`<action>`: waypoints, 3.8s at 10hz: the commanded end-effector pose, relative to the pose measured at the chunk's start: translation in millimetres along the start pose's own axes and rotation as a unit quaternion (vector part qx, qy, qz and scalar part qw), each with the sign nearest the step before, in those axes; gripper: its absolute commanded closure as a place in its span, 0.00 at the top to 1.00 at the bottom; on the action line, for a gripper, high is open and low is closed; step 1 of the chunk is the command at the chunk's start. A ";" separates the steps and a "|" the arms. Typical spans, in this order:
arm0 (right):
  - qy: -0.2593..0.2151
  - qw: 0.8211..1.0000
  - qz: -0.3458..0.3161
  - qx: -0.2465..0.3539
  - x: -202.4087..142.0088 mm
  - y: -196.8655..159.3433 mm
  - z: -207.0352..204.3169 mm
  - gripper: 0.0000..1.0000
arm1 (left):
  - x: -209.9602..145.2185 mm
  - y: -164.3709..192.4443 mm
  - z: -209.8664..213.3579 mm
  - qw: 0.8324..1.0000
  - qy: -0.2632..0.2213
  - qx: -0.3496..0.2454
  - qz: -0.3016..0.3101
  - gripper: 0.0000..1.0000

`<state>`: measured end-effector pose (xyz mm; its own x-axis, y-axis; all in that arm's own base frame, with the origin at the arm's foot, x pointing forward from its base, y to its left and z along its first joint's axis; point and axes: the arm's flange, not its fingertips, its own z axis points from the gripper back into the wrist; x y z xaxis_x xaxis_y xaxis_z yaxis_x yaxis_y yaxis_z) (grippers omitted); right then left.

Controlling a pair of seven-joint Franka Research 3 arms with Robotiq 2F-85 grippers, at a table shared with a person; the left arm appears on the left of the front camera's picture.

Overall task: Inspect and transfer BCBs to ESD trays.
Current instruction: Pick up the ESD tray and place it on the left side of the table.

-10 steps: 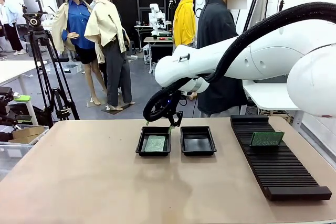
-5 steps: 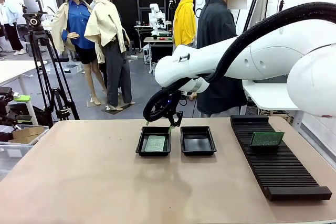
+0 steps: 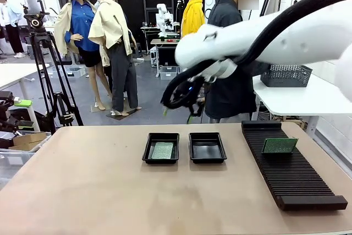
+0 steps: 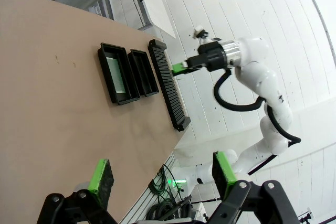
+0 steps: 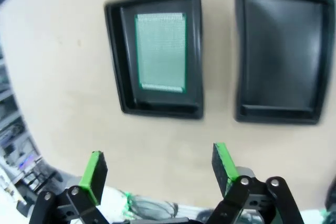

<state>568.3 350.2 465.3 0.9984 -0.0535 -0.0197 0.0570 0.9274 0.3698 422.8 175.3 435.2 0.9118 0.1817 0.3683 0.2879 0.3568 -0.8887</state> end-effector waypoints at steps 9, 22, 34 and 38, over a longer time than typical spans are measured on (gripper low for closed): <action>-0.051 0.947 -0.024 0.317 -66.4 -287.1 152.0 1.00 | 0.2 -3.1 1.9 1.000 -0.002 -0.005 0.002 1.00; -0.098 0.899 -0.051 0.425 -80.5 -407.8 132.5 1.00 | 40.7 -52.6 -99.6 0.994 0.083 0.068 -0.020 1.00; -0.098 0.899 -0.051 0.425 -80.5 -407.8 132.5 1.00 | 62.3 -67.5 -359.0 0.934 0.172 0.312 -0.011 1.00; -0.098 0.899 -0.051 0.425 -80.5 -407.8 132.5 1.00 | 65.0 -41.3 -411.5 0.915 0.187 0.357 0.010 1.00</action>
<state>464.8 -73.8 438.7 0.9653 -0.2583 0.0376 0.0396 0.2875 0.9569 578.4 -194.7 378.7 0.9867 -0.1053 0.1235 0.1518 0.8674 -0.4739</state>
